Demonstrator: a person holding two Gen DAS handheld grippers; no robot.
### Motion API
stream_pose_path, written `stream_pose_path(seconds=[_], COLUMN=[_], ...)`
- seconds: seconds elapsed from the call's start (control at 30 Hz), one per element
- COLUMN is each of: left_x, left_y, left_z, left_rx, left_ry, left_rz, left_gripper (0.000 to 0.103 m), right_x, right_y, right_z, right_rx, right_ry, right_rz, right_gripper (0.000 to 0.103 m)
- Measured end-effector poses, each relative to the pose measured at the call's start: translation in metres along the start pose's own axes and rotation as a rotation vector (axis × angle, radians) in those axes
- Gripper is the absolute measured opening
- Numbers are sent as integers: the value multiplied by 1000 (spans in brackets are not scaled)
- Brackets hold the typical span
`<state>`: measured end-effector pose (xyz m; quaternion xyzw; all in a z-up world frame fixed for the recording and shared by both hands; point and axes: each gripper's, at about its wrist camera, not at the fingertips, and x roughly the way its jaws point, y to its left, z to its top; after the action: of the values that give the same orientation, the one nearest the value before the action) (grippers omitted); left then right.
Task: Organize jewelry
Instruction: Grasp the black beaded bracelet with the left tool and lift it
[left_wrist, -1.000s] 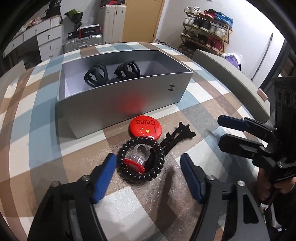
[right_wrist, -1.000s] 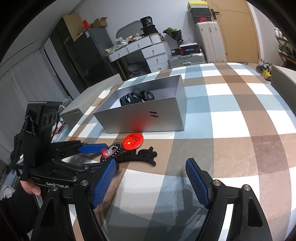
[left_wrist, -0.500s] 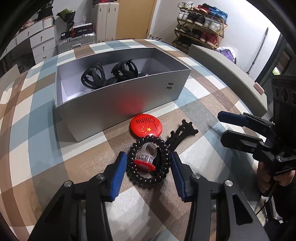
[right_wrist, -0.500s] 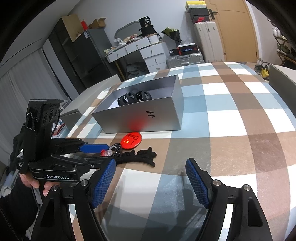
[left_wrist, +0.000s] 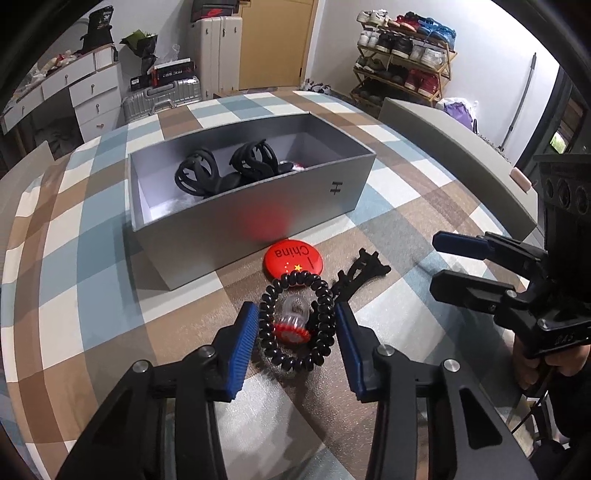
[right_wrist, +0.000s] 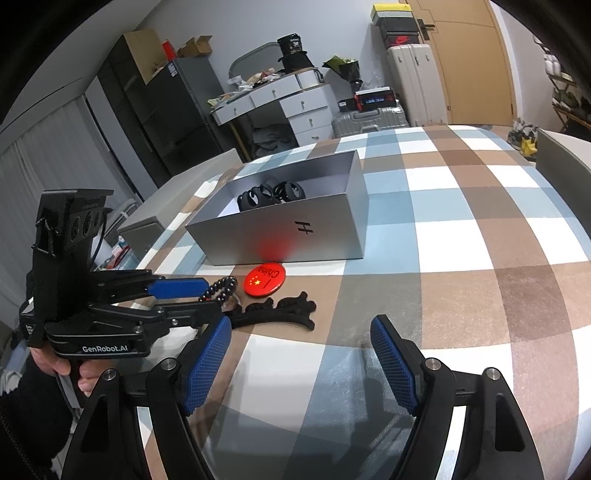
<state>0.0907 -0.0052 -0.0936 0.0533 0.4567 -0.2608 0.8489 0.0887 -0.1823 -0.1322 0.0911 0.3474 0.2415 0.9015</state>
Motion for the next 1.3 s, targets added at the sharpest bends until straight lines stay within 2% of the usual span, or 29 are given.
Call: stream_pose_path(seconds=[0.2, 0.33, 0.6, 0.73, 0.93, 1.1, 1.17, 1.2, 1.27, 1.3], left_x=[-12, -28, -60, -68, -73, -72, -73, -74, -75, -76], left_y=[2, 12, 43, 52, 67, 74, 75, 75, 77, 78], left_z=[-1, -6, -29, -40, -55, -62, -64, -65, -65, -65], left_rx=[-33, -104, -260, -302, -371, -393, -396, -395, -400, -403], left_ry=[-45, -105, -213, -231, -240, -220, -222, -220, -219, -220], left_rz=[11, 38, 148, 187, 197, 217, 224, 226, 227, 227], left_gripper=[37, 37, 37, 37, 37, 37, 37, 37, 37, 37], right_x=[-1, 1, 22, 38, 62, 79, 84, 85, 86, 86], right_y=[3, 11, 47, 66, 88, 94, 95, 95, 95, 94], right_z=[0, 2, 15, 19, 16, 13, 12, 12, 13, 13], right_rx=[-5, -28, -135, -186, -258, -292, -307, -315, -316, -315], right_ry=[1, 10, 34, 41, 92, 139, 150, 153, 154, 160], right_rz=[-2, 6, 59, 67, 70, 18, -29, -40, -42, -39], right_gripper=[78, 78, 78, 78, 77, 68, 60, 59, 54, 48])
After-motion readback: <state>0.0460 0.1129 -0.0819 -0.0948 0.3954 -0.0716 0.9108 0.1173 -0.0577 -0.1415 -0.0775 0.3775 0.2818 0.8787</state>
